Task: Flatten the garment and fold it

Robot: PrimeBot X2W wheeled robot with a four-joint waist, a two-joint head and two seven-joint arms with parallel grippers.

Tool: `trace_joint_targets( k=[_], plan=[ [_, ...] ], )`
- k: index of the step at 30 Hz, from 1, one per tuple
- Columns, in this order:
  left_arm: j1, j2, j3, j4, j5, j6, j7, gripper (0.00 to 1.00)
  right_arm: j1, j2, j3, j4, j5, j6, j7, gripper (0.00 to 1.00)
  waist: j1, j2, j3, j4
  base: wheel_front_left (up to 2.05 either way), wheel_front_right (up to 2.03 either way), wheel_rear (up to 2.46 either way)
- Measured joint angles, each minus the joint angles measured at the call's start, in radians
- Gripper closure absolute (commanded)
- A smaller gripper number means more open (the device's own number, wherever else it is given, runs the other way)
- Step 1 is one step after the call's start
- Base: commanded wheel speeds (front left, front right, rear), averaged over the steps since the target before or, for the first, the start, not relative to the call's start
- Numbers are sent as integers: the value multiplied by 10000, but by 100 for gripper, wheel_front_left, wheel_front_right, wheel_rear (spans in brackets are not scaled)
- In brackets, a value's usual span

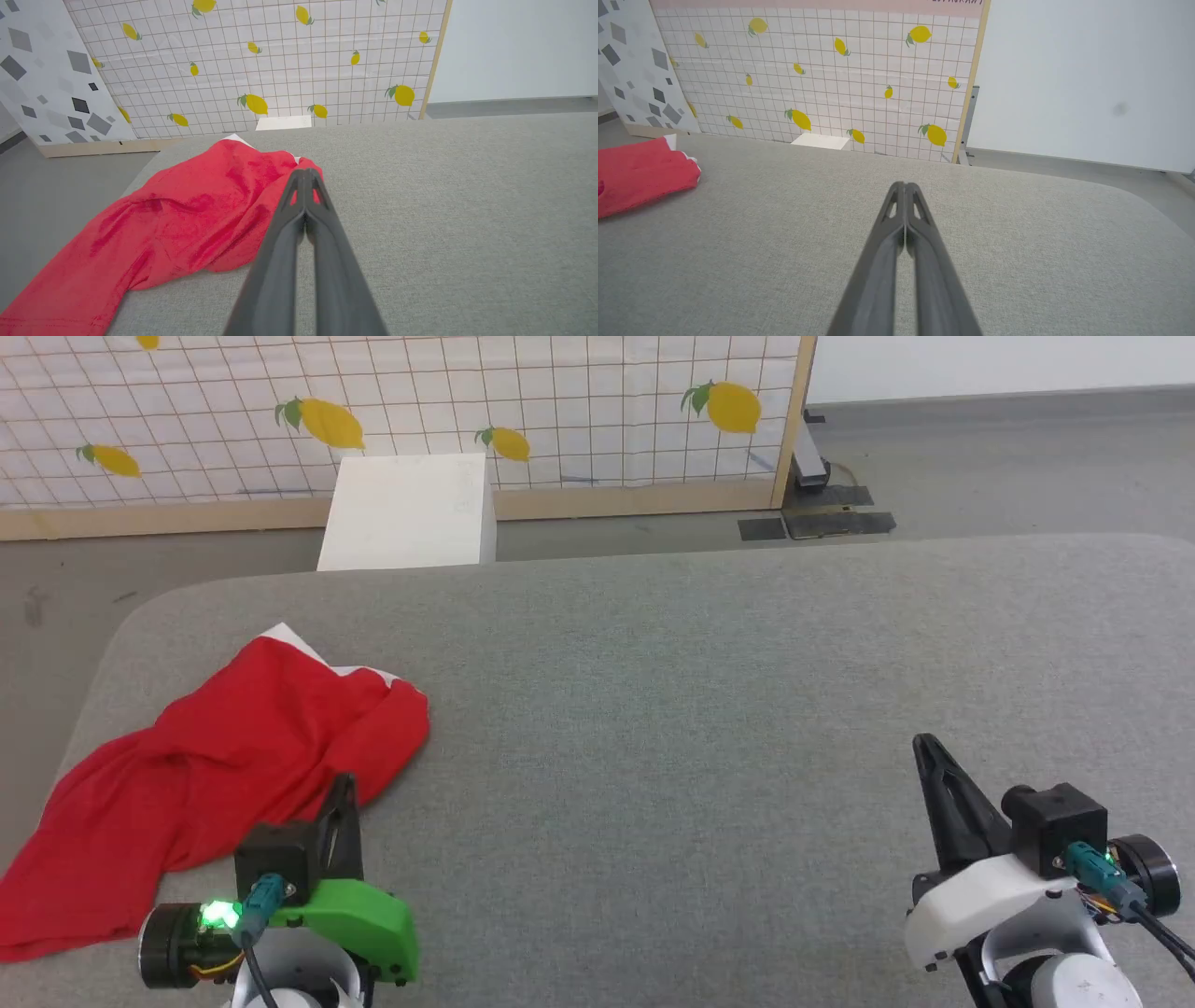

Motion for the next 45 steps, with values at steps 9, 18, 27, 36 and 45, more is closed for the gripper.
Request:
trace_joint_targets(
  k=[9, 18, 27, 36, 45],
  plan=[
    [0, 0, -2, 0, 0, 0, 0, 100, 0, 0, 0, 0, 0, 0, 0, 100, 0, 0, 0, 0, 0, 0, 0],
    [0, 0, -2, 0, 0, 0, 0, 100, 0, 0, 0, 0, 0, 0, 0, 100, 0, 0, 0, 0, 0, 0, 0],
    [0, 0, 0, 0, 0, 0, 0, 100, 0, 0, 2, 0, 0, 0, 0, 100, 0, 0, 0, 0, 0, 0, 0],
    [0, 0, -2, 0, 0, 0, 0, 100, 0, 0, 0, 0, 0, 0, 0, 100, 0, 0, 0, 0, 0, 0, 0],
    [2, 2, -52, 12, -75, 2, -4, 0, -2, 0, -8, 21, 13, 0, -2, 0, 0, 0, 1, 2, 0, 0, 0]
  ],
)
